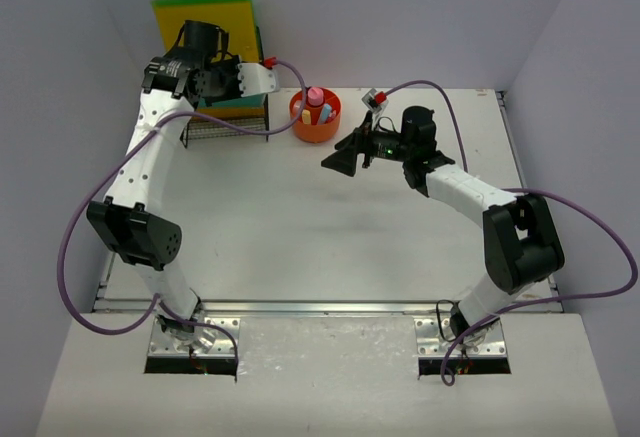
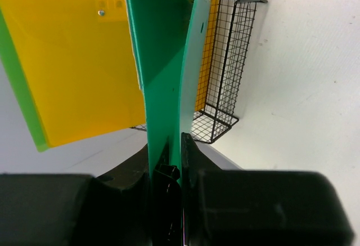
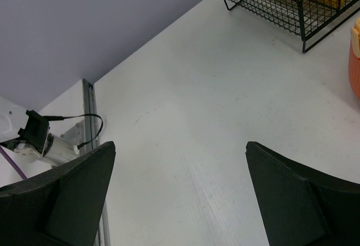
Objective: Organize the desk
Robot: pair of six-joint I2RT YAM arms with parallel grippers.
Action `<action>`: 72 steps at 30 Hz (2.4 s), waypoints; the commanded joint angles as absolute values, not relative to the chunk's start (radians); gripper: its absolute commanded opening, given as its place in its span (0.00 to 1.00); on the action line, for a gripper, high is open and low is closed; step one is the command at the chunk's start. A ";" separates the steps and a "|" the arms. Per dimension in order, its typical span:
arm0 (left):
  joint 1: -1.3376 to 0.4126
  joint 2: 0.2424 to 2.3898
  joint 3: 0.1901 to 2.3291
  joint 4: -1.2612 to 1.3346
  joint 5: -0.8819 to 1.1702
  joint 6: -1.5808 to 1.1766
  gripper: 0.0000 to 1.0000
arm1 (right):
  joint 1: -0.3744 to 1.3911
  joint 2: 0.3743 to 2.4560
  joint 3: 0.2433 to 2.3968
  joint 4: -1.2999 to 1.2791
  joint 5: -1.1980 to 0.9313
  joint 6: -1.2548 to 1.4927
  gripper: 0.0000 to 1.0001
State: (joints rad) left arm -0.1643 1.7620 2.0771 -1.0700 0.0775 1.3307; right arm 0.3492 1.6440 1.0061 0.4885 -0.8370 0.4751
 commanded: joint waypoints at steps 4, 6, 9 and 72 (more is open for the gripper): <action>-0.192 1.743 2.163 -1.075 0.122 1.319 0.00 | 0.345 1.620 1.012 0.535 -0.832 0.477 0.99; -0.192 1.750 2.160 -1.094 0.118 1.318 0.00 | 0.345 1.620 1.009 0.537 -0.836 0.477 0.99; -0.189 1.753 2.129 -1.089 0.110 1.315 0.00 | 0.344 1.617 1.006 0.537 -0.836 0.479 0.99; -0.060 2.172 2.208 -0.017 -0.232 1.182 0.92 | 0.339 1.609 1.016 0.524 -0.839 0.490 0.99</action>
